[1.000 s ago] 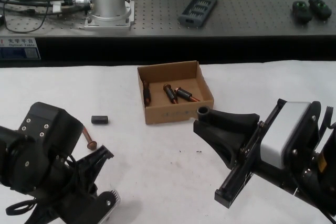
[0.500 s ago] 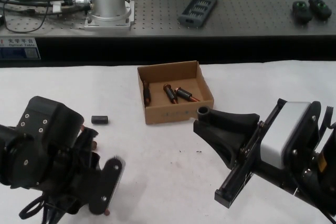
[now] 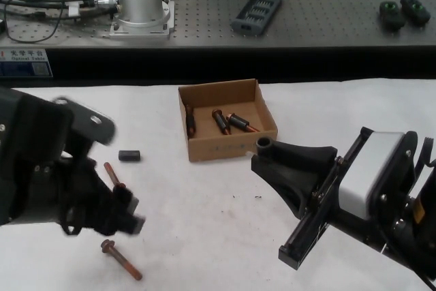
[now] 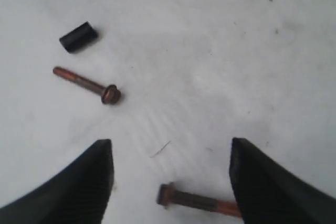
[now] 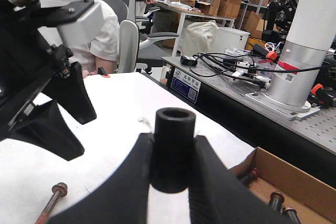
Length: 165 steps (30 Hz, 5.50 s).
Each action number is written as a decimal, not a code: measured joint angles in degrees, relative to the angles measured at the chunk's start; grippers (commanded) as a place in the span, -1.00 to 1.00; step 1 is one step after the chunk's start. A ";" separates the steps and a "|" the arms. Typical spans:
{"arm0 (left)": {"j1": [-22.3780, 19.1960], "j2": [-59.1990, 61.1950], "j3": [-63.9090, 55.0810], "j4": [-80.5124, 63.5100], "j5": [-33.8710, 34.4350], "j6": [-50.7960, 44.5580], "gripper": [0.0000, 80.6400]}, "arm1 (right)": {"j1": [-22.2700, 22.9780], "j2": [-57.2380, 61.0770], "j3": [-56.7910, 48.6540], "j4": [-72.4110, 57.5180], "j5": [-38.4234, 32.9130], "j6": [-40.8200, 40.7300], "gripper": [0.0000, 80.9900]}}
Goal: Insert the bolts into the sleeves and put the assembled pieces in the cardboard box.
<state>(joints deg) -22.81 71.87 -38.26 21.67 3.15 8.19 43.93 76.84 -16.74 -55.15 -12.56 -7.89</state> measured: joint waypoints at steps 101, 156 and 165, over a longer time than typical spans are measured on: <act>-2.29 11.65 16.85 -55.64 4.15 -26.22 -0.98 | 0.00 -0.07 6.82 -14.98 1.64 0.12 -0.84; -5.68 9.25 29.08 -109.21 22.69 -34.37 -0.98 | -0.49 24.71 -11.13 -15.95 -34.02 18.68 -0.84; -7.38 9.25 28.84 -109.21 22.77 -33.20 -0.98 | -0.49 24.71 -11.29 -15.90 -37.19 19.95 -0.84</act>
<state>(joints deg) -30.18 81.12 -9.43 -87.55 25.92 -25.02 43.43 101.55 -28.03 -71.04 -49.75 12.06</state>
